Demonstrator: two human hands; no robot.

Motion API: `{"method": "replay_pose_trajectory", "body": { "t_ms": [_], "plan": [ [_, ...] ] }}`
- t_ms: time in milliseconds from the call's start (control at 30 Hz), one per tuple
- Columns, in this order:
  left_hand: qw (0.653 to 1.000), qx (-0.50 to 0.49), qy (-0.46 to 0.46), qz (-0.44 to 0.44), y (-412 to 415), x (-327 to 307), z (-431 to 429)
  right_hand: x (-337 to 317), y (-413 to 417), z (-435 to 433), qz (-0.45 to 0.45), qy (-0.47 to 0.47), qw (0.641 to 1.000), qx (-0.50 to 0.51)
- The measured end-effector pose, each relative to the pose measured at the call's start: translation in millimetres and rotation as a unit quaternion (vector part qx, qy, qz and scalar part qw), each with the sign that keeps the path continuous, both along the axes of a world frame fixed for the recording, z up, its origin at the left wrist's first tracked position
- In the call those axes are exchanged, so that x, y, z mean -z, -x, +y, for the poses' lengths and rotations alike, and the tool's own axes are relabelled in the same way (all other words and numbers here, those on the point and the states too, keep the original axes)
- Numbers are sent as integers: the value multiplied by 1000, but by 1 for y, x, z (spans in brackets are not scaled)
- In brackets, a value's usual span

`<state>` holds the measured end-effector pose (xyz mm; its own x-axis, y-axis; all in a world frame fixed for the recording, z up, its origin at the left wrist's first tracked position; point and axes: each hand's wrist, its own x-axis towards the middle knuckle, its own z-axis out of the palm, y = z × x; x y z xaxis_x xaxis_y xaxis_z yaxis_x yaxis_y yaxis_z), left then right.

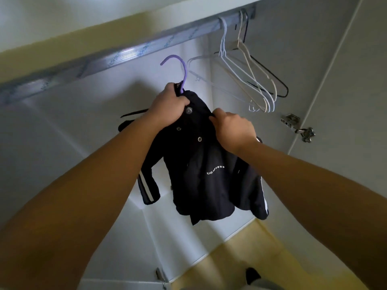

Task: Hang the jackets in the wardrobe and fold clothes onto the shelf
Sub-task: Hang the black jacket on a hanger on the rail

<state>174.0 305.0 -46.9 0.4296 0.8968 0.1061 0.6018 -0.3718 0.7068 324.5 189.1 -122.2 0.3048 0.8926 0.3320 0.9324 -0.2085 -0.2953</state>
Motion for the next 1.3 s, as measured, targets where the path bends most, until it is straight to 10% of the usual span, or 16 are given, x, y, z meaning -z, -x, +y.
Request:
{"method": "replay_pose_trajectory", "body": {
  "t_ms": [300, 733, 1167, 1300],
  "plan": [
    [971, 67, -214, 87, -1, 1, 18, -22, -21, 15, 95, -20, 994, 45],
    [958, -73, -278, 10, -4, 28, 40, -66, -63, 82, 83, -16, 996, 24],
    [988, -147, 14, 32, 13, 108, 61, -41, -86, 100, 15, 28, 999, 33],
    [982, -153, 62, -91, -5, 73, 67, -34, -86, 103, -7, 50, 995, 86]
  ]
}}
